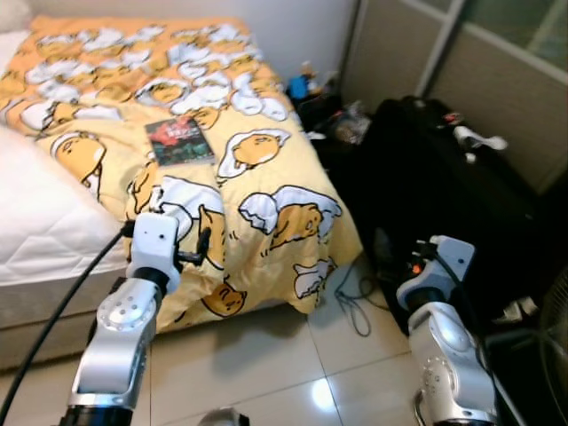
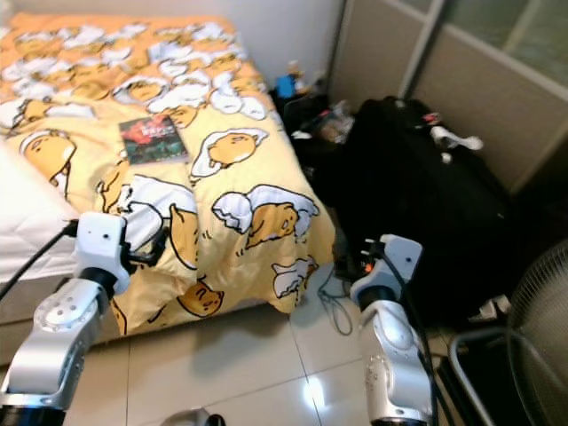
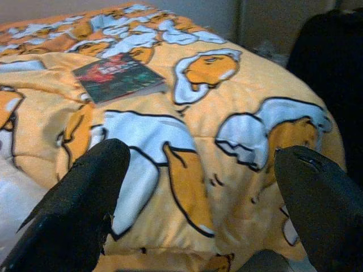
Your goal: Clean up the room
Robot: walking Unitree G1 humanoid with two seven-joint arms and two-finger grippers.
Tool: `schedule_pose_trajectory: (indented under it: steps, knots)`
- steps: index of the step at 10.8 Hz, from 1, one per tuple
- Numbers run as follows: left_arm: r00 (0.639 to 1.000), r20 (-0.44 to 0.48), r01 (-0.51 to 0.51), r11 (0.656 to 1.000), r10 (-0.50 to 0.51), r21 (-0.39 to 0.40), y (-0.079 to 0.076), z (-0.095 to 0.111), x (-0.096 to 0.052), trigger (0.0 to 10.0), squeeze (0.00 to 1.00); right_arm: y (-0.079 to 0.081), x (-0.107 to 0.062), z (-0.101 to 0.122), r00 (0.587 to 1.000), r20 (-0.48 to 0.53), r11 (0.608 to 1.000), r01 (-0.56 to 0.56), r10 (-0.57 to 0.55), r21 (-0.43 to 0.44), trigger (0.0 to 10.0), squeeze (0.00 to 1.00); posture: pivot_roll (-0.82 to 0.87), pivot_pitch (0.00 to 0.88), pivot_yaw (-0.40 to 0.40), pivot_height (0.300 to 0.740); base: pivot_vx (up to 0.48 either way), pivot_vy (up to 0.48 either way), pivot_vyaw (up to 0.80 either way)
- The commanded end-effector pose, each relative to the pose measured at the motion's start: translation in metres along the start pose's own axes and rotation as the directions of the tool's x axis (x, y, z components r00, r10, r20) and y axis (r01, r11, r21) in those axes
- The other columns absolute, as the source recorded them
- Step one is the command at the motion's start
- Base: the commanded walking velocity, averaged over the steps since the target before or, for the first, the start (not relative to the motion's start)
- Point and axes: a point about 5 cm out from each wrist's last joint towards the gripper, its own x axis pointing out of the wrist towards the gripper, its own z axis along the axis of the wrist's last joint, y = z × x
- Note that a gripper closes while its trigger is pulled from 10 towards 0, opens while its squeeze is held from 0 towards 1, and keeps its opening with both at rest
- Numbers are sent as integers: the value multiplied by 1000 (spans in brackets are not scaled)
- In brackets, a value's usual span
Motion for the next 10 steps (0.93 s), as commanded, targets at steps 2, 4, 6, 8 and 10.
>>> schedule_pose_trajectory:
  steps: [2, 4, 6, 8, 10]
  knots:
    - [1000, -3, 17, 1000, -17, -18, -8, 2, 2, 10000, 0, -9, 3, 10, 999, 29, 1000, 22, -21, -13, 10000, 0, 38, 0, -33, 740, 0, 292, -231]
    - [1000, 12, 26, 997, -25, -72, -9, 6, 5, 10000, 0, -13, 6, 13, 999, 27, 999, 42, -41, -34, 10000, 0, 36, 0, -27, 740, 0, 296, -200]
    - [999, 13, -39, 999, 39, -21, 11, 9, 6, 10000, 0, -2, 4, 0, 1000, -1, 999, 11, -11, -30, 10000, 0, 72, 0, -36, 740, 0, 296, 0]
    - [999, 8, -32, 999, 32, 13, 15, 9, 5, 10000, 0, 14, 5, -2, 999, 54, 987, 8, 0, -162, 10000, 0, 71, 0, -29, 740, 0, 294, 0]
    - [1000, 7, -3, 1000, 3, 9, 8, 8, 6, 10000, 0, 9, 8, -2, 1000, 19, 996, -4, 6, -91, 10000, 0, 65, 0, -27, 740, 0, 292, 0]
